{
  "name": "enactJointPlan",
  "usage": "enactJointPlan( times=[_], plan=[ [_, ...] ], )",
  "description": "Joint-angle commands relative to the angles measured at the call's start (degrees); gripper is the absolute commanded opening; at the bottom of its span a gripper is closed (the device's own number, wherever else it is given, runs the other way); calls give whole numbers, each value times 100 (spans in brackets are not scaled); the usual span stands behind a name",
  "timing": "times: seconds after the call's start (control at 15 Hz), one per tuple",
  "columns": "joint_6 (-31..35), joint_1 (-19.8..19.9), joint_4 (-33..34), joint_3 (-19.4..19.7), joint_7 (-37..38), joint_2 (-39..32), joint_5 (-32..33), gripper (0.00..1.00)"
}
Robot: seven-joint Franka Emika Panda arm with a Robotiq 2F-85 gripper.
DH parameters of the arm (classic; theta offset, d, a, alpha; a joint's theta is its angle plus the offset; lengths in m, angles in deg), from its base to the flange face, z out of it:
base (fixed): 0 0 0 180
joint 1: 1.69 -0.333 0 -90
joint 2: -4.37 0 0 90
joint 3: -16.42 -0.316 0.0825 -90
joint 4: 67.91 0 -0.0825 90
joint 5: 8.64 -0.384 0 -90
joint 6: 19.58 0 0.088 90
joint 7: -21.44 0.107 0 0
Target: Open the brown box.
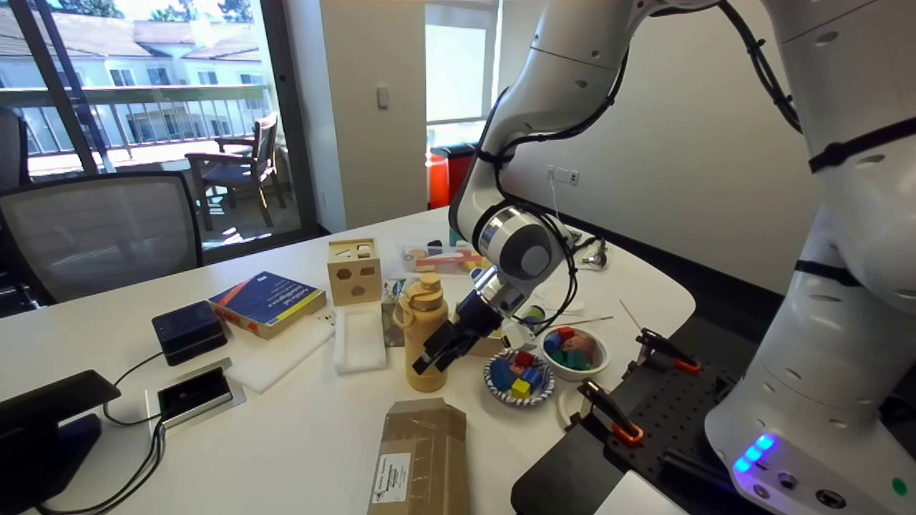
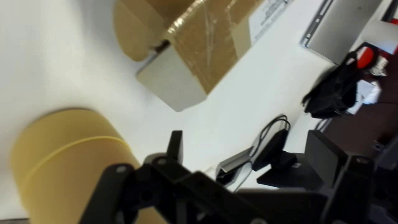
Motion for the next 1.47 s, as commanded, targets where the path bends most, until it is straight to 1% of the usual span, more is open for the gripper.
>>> enactJointPlan(
  times=[0.0,0.07,0.2,0.33,0.4,0.6,0.73,0.8,0.87,1.4],
  plan=[
    [639,-149,-388,121,1214,246,840,100],
    [438,-53,-447,109,1691,157,1493,100],
    [25,73,-543,139,2416,63,2500,100],
    [-300,221,-534,141,2942,-13,3198,100],
    [-446,302,-491,132,3118,-70,3396,100],
    [-669,505,-323,87,3431,-247,3592,100],
    [-820,629,-126,69,3477,-451,3607,100],
    [-825,682,24,61,3379,-600,3517,100],
    [-959,736,192,73,3427,-772,3628,100],
    [-1304,743,1135,-7,3907,-1746,3928,100]
  ],
)
